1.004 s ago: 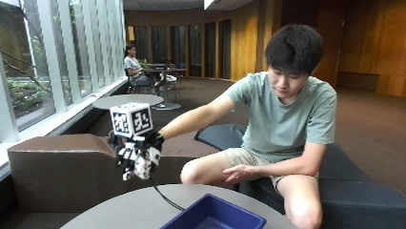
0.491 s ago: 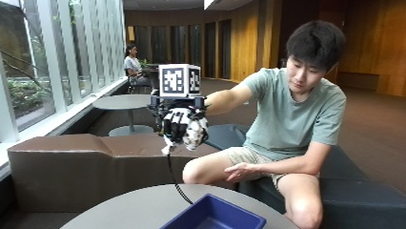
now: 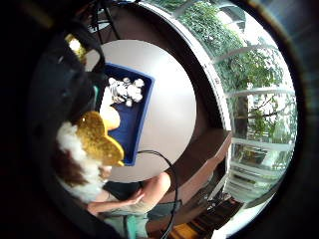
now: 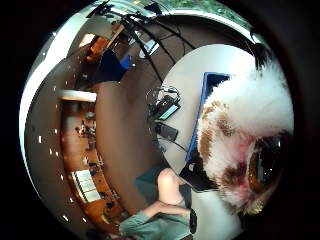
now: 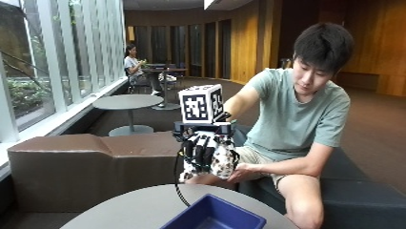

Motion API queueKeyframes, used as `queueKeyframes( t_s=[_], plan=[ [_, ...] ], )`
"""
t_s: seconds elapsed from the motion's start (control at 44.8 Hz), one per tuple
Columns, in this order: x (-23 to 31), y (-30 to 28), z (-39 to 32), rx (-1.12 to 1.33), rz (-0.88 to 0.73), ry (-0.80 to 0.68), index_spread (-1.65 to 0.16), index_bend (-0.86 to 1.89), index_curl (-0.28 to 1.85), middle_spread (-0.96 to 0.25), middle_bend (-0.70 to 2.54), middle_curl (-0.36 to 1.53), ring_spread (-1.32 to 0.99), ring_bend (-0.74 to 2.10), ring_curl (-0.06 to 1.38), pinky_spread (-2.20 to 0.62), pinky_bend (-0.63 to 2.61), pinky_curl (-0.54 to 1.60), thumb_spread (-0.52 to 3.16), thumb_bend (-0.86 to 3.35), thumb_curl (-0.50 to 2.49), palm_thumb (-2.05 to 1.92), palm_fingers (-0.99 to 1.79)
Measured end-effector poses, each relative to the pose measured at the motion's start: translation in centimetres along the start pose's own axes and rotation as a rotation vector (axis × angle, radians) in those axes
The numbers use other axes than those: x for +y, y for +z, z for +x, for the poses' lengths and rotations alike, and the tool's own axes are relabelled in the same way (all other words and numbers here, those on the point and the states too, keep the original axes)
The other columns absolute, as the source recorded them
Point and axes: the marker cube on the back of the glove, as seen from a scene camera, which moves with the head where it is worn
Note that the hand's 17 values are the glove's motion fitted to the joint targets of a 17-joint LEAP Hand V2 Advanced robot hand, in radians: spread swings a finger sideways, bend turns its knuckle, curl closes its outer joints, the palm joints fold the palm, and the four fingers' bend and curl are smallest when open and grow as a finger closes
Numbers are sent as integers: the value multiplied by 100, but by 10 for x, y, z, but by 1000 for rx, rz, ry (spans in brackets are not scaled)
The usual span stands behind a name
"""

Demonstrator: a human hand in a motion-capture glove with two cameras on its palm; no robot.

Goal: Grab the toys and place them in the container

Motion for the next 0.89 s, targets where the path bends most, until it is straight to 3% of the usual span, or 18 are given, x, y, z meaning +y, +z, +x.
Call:
queueKeyframes(
  t_s=[0.134,0.201,0.223,0.245,0.29,0.424,0.535,0.892],
  plan=[
    [13,9,1,-8,-257,111,-19,101,95,-21,116,87,-47,122,83,-34,113,85,63,-3,98,52,12],
    [24,11,4,-10,-421,158,-19,75,86,-18,86,78,-41,109,80,-29,123,83,82,-10,88,31,-36],
    [28,11,4,-12,-457,168,-19,67,84,-17,77,75,-39,105,79,-26,125,82,86,-10,86,27,-39],
    [30,9,4,-13,-473,173,-20,53,78,-13,60,69,-33,93,75,-23,134,82,89,-13,82,19,-65],
    [34,4,4,-11,-448,168,-21,38,72,-10,46,64,-25,75,71,-17,138,79,93,-12,77,11,-71],
    [38,-18,2,29,-298,134,-23,12,56,-5,19,52,-10,42,59,-6,125,73,103,-7,65,-2,-55],
    [48,-36,3,60,-240,123,-24,9,47,-3,12,46,-4,25,52,0,108,66,108,-6,57,-6,-44],
    [85,-48,1,15,-163,88,-24,9,34,-1,9,31,4,16,42,7,92,52,119,-3,43,-3,-33]
  ],
)
